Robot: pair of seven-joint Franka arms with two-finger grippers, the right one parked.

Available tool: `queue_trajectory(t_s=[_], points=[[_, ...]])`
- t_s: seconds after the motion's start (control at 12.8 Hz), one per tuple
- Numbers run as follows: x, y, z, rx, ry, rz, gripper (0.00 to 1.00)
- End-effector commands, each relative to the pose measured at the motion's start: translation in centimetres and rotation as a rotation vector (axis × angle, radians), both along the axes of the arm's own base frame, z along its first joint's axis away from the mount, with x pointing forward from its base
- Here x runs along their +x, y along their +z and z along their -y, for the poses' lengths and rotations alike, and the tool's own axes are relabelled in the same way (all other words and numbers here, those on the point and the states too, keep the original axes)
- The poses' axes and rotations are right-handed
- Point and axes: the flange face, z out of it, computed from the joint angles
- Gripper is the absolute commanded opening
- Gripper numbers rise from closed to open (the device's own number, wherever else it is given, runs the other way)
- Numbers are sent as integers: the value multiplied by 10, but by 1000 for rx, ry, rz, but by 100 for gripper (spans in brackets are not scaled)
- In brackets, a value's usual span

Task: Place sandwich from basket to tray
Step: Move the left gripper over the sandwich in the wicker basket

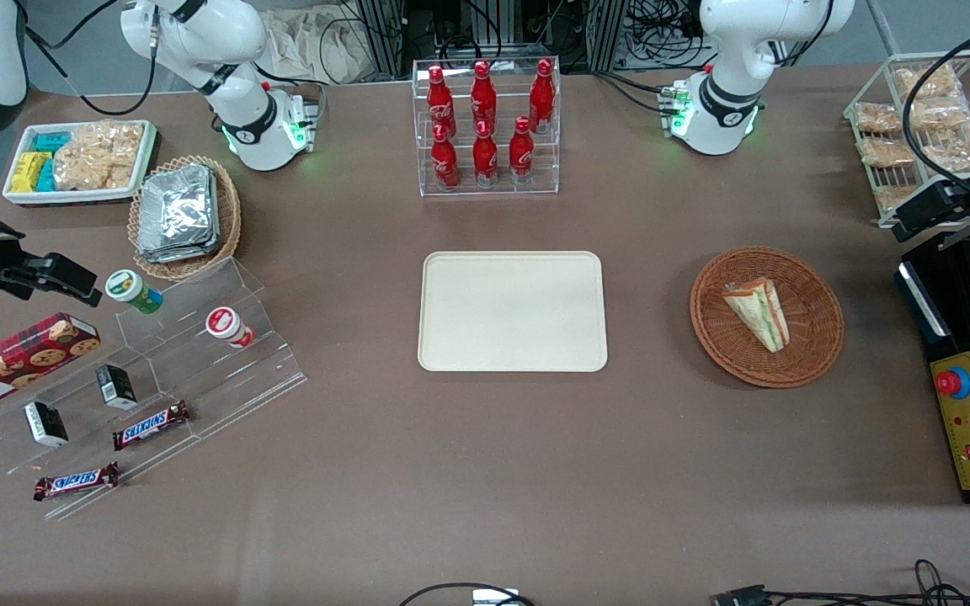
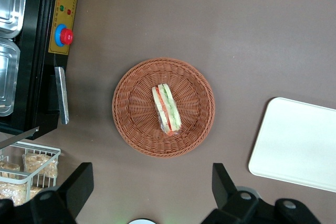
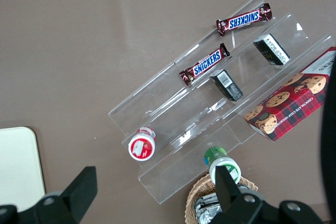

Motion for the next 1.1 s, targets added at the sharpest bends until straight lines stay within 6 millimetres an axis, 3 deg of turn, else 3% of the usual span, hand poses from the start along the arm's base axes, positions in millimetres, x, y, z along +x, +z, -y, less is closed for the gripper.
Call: queue_trajectory(t_s=[0.0,0.23,0.55,0.78,1.02], points=[[0,9,1,14,-10,3,100],[-1,2,2,11,-8,-14,100],[-4,-36,-2,-3,4,-63,100],[-10,-102,-3,-8,1,-8,100],[-21,-200,-2,-9,26,89,100]])
